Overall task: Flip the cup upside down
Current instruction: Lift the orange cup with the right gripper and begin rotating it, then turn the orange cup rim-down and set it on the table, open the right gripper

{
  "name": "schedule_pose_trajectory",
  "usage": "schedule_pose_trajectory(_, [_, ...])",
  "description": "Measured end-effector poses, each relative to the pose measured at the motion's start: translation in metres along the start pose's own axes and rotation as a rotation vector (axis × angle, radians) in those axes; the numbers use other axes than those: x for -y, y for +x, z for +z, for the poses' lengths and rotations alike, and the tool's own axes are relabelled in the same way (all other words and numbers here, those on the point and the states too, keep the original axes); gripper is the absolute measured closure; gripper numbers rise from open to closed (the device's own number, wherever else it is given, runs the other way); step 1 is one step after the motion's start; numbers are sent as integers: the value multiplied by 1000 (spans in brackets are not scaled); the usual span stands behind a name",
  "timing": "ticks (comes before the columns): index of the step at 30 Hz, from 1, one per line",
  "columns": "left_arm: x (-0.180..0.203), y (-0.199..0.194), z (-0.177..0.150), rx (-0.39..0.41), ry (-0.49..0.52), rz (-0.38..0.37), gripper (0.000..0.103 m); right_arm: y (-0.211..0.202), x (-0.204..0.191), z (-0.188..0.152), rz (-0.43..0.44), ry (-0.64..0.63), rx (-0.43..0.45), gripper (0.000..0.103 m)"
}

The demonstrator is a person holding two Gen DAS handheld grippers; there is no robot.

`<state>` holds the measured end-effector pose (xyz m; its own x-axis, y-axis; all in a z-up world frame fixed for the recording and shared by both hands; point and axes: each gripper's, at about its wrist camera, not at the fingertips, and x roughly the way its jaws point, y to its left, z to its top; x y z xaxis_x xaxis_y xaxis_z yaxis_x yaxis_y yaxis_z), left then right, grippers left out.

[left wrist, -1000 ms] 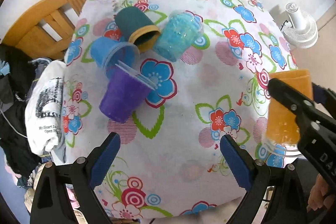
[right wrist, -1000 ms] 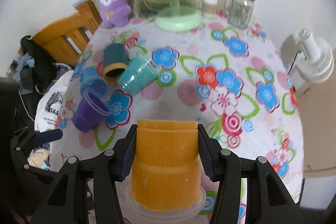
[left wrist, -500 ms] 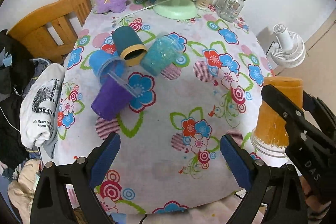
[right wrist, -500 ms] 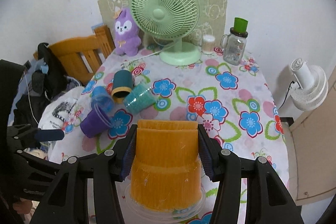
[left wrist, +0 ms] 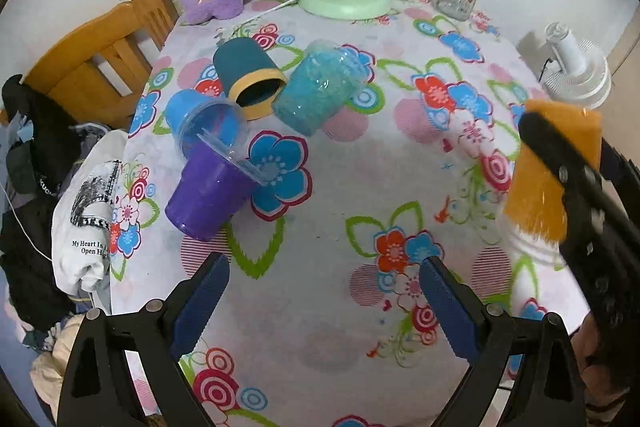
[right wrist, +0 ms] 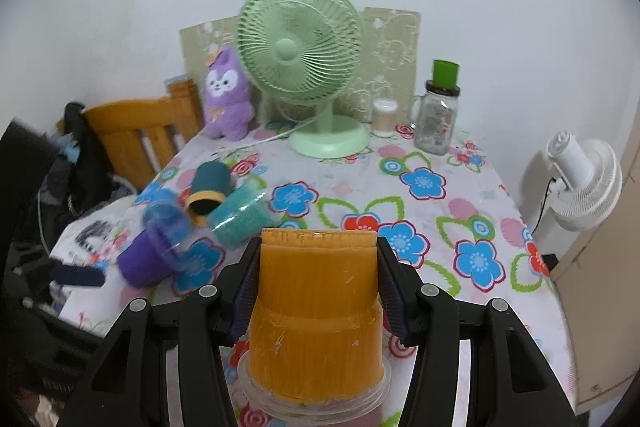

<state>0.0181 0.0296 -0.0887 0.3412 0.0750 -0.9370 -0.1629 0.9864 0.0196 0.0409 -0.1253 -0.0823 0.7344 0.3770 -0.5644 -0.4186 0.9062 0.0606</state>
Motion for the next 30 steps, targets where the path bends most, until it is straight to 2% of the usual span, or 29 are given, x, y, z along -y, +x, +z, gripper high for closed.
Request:
schedule_pose_trajectory(6, [-1, 17, -4, -7, -6, 0, 6, 35, 13, -10, -33, 82, 17, 47])
schedule_pose_trajectory(11, [-6, 30, -6, -30, -23, -18, 6, 52, 15, -13, -70, 97, 70, 47])
schedule_pose_trajectory(16, [-10, 45, -8, -55, -13, -21, 6, 68, 16, -16, -123, 117, 68, 47])
schedule_pose_trajectory(24, [-14, 57, -8, -77, -2, -52, 6, 88, 9, -32, -130, 108, -40, 47])
schedule_pose_trajectory(30, [-17, 61, -9, -109, -1, -62, 6, 78, 2, -40, -139, 93, -52, 46])
